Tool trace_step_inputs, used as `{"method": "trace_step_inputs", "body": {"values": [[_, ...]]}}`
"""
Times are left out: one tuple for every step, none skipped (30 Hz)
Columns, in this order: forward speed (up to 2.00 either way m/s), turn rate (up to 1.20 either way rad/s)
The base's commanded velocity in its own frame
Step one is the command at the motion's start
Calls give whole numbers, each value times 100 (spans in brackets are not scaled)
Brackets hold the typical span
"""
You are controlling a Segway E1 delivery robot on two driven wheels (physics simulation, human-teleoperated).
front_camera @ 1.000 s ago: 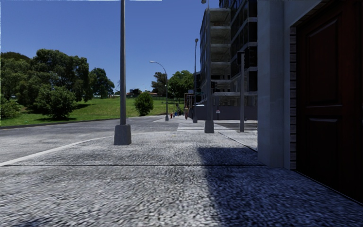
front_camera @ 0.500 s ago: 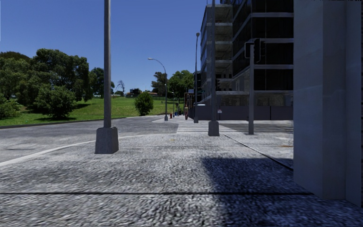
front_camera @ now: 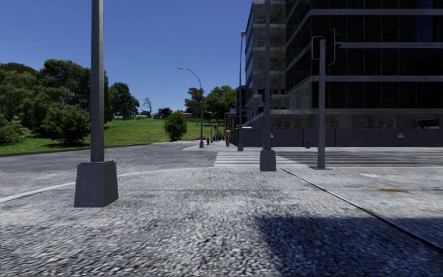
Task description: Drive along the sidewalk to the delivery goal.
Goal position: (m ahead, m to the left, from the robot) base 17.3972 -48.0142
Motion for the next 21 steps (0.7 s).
{"method": "trace_step_inputs", "body": {"values": [[200, 0], [200, 0], [200, 0], [200, 0], [200, 0], [200, 0], [200, 0], [200, 0], [200, 0], [200, 0], [200, 0], [200, 0], [200, 0], [200, 0], [200, 0], [200, 0], [200, 0], [200, 0], [200, 0], [200, 0], [200, 0]]}}
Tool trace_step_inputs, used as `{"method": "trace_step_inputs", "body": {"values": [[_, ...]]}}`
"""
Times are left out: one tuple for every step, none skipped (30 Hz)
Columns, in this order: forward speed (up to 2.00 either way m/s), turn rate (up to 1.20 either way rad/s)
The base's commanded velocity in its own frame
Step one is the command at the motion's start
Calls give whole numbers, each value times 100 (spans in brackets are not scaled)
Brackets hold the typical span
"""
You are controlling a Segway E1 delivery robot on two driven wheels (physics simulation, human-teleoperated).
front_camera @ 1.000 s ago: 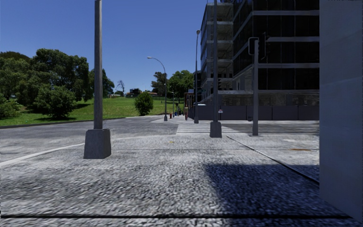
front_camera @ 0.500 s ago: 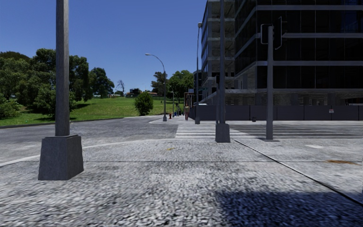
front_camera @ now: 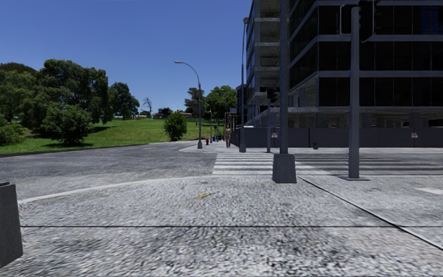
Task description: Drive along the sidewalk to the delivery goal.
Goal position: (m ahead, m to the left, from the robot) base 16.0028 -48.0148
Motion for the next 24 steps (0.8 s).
{"method": "trace_step_inputs", "body": {"values": [[200, 0], [200, 0], [200, 0], [200, 0], [200, 0], [200, 0], [200, 0], [200, 0], [200, 0], [200, 0], [200, 0], [200, 0], [200, 0], [200, 0], [200, 0], [200, 0], [200, 0], [200, 0], [200, 0], [200, 0], [200, 0], [200, 0], [200, 0], [200, 0]]}}
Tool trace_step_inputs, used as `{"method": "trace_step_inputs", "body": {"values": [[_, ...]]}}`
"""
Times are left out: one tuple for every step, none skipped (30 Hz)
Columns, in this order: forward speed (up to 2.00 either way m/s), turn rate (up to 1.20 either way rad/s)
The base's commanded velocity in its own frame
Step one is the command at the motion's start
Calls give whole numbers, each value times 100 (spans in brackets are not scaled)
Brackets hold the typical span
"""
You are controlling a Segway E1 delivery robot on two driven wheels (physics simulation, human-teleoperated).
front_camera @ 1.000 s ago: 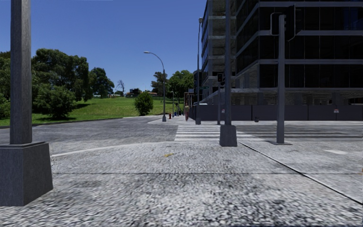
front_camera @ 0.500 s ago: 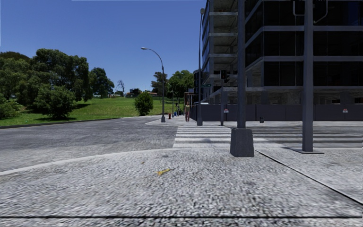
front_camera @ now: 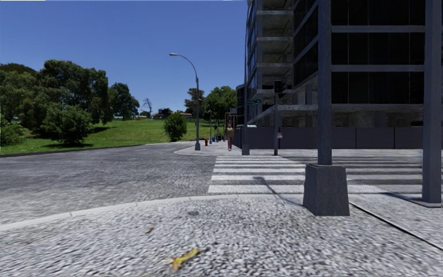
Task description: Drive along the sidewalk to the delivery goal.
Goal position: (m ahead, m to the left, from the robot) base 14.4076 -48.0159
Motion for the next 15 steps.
{"method": "trace_step_inputs", "body": {"values": [[200, 0], [200, 0], [200, 0], [200, 0], [200, 0], [200, 0], [200, 0], [200, 0], [200, 0], [200, 0], [200, 0], [200, 0], [200, 0], [200, 0], [200, 0]]}}
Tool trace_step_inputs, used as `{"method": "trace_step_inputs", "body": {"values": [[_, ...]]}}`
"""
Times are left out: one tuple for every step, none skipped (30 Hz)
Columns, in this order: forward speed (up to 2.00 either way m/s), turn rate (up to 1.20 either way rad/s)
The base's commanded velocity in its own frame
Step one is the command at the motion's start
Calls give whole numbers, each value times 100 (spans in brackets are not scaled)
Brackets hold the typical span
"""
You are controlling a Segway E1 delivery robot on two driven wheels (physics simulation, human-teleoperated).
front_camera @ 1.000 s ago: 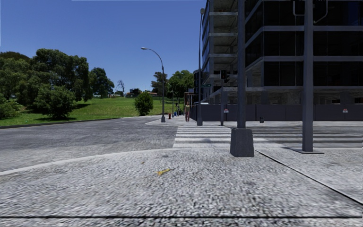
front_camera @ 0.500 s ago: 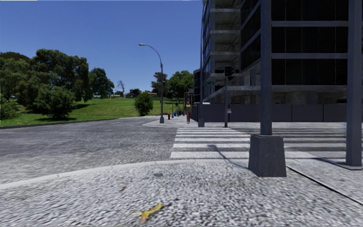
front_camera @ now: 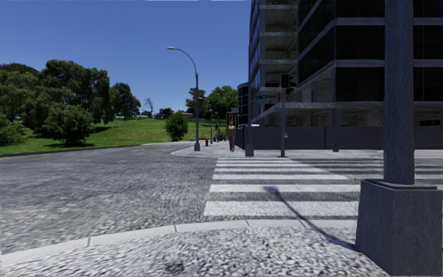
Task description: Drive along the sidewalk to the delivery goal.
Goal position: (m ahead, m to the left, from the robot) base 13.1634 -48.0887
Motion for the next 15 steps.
{"method": "trace_step_inputs", "body": {"values": [[200, 0], [200, 0], [200, 0], [200, 0], [200, -7], [200, -31], [200, -31], [200, -38], [200, -40], [190, -40], [154, -40], [154, -40], [140, -40], [133, -40], [130, -40]]}}
